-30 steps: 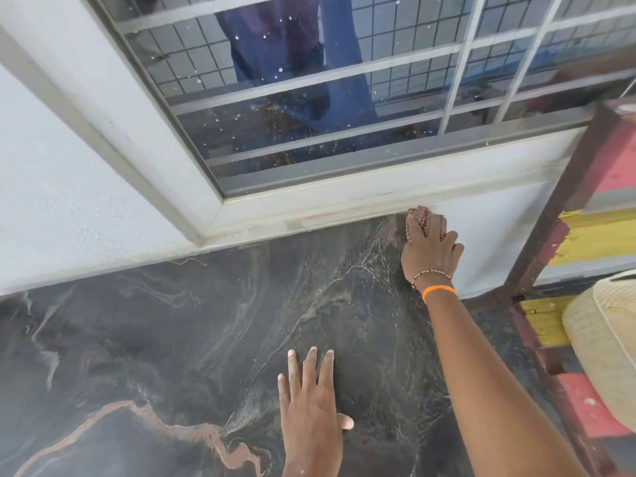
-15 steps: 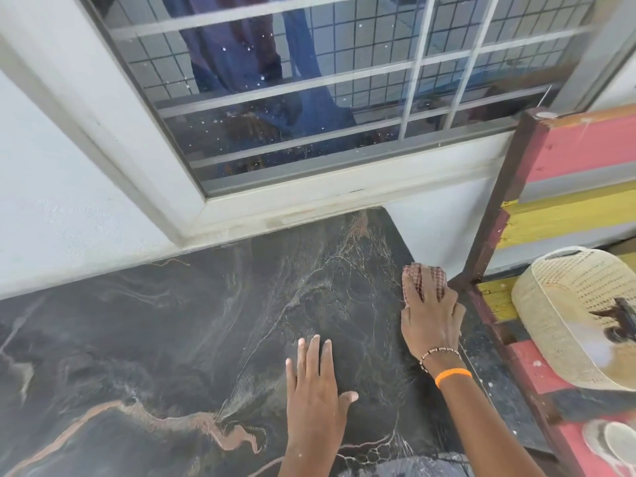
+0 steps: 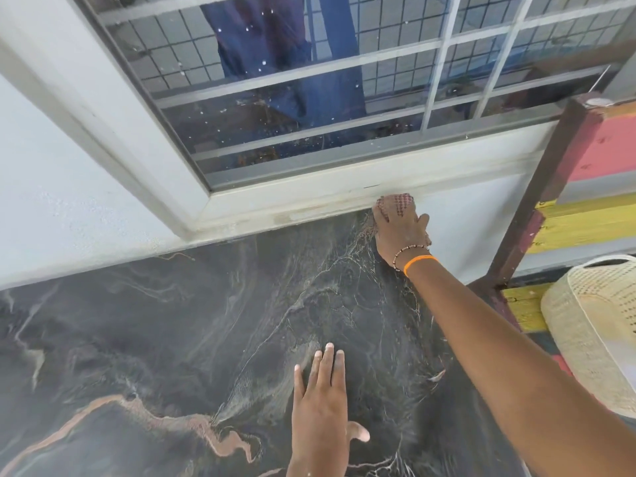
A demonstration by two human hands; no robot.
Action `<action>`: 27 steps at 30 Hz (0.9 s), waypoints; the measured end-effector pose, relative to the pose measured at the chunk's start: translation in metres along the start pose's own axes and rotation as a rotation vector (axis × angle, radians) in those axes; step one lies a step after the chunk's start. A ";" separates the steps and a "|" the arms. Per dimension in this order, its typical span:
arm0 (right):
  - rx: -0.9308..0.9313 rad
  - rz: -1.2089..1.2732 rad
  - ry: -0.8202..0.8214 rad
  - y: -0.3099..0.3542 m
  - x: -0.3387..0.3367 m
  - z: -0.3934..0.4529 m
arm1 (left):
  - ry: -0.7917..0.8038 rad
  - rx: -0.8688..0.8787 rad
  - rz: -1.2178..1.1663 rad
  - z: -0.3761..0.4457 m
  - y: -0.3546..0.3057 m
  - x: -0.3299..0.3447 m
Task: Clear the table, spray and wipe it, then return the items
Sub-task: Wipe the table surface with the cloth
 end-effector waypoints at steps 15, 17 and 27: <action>0.155 0.247 -0.042 -0.036 0.019 -0.107 | -0.067 0.010 0.026 -0.004 0.000 0.004; 0.196 0.256 -0.045 -0.045 0.022 -0.136 | -0.122 0.025 0.009 -0.007 0.001 0.005; 0.387 0.328 0.010 -0.032 0.029 -0.216 | -0.290 -0.051 -0.133 -0.071 0.035 0.041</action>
Point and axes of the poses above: each hand's wrist, its own z-axis towards the middle knuckle, its own x-axis out of the palm, y = z × x, the point moved 2 cm from there along z, towards the middle knuckle, and after that the axes turned 11 degrees about x, right-handed, at the moved point
